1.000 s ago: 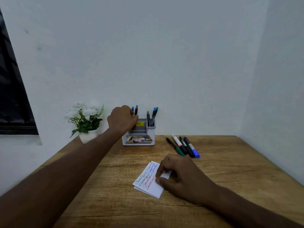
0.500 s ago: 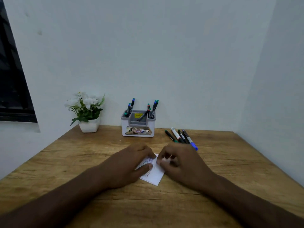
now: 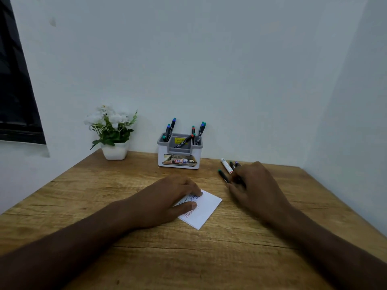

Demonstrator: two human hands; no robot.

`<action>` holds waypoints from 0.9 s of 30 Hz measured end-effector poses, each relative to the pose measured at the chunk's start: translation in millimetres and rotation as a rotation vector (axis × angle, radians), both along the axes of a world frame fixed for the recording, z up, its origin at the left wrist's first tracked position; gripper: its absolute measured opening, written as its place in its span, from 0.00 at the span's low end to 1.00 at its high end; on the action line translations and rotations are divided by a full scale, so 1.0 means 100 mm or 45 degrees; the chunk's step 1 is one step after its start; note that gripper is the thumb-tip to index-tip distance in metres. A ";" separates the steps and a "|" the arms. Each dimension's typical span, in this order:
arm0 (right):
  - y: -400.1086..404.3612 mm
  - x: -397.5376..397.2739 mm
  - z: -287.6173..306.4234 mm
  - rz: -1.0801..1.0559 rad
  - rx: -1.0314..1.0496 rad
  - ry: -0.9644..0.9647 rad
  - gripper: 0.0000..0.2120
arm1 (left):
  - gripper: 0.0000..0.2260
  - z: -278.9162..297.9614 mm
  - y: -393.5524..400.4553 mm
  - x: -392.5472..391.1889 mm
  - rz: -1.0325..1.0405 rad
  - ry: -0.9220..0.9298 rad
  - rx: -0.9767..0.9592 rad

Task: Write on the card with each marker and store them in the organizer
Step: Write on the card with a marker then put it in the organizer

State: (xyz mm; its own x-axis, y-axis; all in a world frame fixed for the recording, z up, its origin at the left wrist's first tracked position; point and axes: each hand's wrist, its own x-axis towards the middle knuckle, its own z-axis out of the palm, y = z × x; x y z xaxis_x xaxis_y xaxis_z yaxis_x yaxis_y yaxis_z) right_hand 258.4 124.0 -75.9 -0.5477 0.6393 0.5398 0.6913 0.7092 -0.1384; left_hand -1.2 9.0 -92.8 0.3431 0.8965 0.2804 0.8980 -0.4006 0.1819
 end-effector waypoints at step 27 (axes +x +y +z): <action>-0.57 -0.28 -0.01 0.514 -1.059 0.793 0.08 | 0.17 0.12 -0.16 0.16 0.088 0.028 0.076</action>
